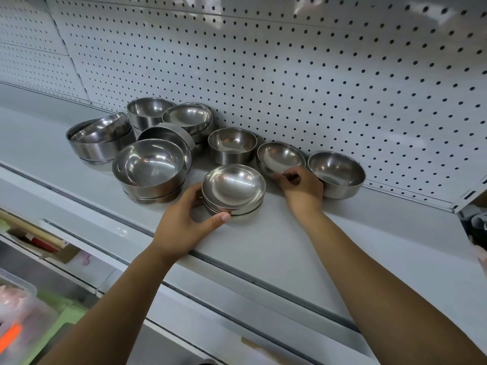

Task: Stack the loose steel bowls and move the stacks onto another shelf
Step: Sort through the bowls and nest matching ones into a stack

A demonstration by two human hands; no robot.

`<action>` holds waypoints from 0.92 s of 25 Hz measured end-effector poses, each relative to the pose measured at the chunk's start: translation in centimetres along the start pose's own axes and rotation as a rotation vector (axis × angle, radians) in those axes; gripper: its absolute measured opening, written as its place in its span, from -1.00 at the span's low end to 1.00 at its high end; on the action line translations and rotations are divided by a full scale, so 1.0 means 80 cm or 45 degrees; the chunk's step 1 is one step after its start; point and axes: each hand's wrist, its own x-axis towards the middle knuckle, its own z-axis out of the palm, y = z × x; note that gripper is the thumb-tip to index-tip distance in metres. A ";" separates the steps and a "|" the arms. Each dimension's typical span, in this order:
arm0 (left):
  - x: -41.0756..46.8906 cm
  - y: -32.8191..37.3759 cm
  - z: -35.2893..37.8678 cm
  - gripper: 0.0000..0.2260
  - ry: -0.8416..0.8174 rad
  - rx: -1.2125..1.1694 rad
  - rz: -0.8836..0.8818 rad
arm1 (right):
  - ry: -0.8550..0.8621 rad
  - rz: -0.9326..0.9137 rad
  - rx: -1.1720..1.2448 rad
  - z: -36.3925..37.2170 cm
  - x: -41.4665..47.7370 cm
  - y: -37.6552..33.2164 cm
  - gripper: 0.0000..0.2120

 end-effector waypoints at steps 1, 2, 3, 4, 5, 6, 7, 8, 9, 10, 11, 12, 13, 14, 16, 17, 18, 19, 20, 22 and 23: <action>0.000 0.000 0.000 -0.24 0.002 -0.004 0.000 | 0.003 -0.010 0.004 -0.002 0.000 0.001 -0.78; -0.001 0.001 0.000 -0.24 0.005 -0.006 0.002 | 0.011 -0.025 0.012 -0.005 -0.002 0.000 -0.78; -0.001 0.001 0.000 -0.25 0.007 -0.004 0.004 | 0.015 -0.042 0.030 -0.008 -0.002 -0.001 -0.79; 0.000 0.002 0.000 -0.26 0.005 -0.003 0.005 | 0.013 -0.059 0.064 -0.012 -0.003 -0.003 -0.80; 0.000 0.002 0.000 -0.27 0.003 -0.001 0.004 | 0.004 -0.071 0.125 -0.016 -0.003 -0.007 -0.81; 0.000 0.001 0.000 -0.28 0.002 0.000 0.005 | -0.007 -0.089 0.206 -0.022 -0.005 -0.013 -0.82; 0.001 0.001 0.000 -0.28 -0.001 0.001 0.008 | -0.013 -0.116 0.281 -0.028 -0.008 -0.020 -0.83; 0.001 0.000 0.000 -0.28 -0.005 -0.002 0.014 | -0.013 -0.150 0.330 -0.033 -0.011 -0.029 -0.84; 0.001 -0.001 0.000 -0.29 -0.009 -0.008 0.020 | -0.012 -0.186 0.357 -0.038 -0.015 -0.038 -0.84; 0.002 -0.003 0.000 -0.30 -0.011 -0.017 0.025 | -0.017 -0.218 0.379 -0.043 -0.021 -0.049 -0.85; 0.001 -0.005 0.000 -0.31 -0.011 -0.028 0.028 | -0.025 -0.245 0.402 -0.045 -0.027 -0.059 -0.86; 0.001 -0.006 0.000 -0.32 -0.010 -0.035 0.029 | -0.045 -0.270 0.429 -0.046 -0.035 -0.069 -0.86; 0.002 -0.007 0.000 -0.32 -0.013 -0.037 0.031 | -0.074 -0.297 0.445 -0.046 -0.042 -0.076 -0.87; 0.002 -0.008 0.000 -0.33 -0.017 -0.039 0.036 | -0.117 -0.329 0.446 -0.046 -0.051 -0.082 -0.87; 0.001 -0.007 0.001 -0.34 -0.015 -0.053 0.044 | -0.237 -0.390 0.415 -0.043 -0.067 -0.087 -0.89; 0.000 -0.006 0.001 -0.34 -0.003 -0.059 0.048 | -0.307 -0.403 0.402 -0.040 -0.075 -0.087 -0.90; -0.001 -0.005 0.001 -0.35 0.017 -0.054 0.052 | -0.364 -0.406 0.381 -0.037 -0.082 -0.086 -0.90; -0.003 -0.005 0.001 -0.36 0.045 -0.038 0.056 | -0.394 -0.407 0.351 -0.034 -0.088 -0.083 -0.90; -0.005 -0.004 0.001 -0.36 0.073 -0.023 0.059 | -0.401 -0.407 0.319 -0.031 -0.093 -0.081 -0.89; -0.006 -0.004 0.001 -0.40 0.100 -0.016 0.054 | -0.385 -0.398 0.277 -0.026 -0.101 -0.077 -0.87; -0.006 -0.003 0.002 -0.40 0.104 -0.015 0.048 | -0.379 -0.393 0.270 -0.025 -0.104 -0.076 -0.87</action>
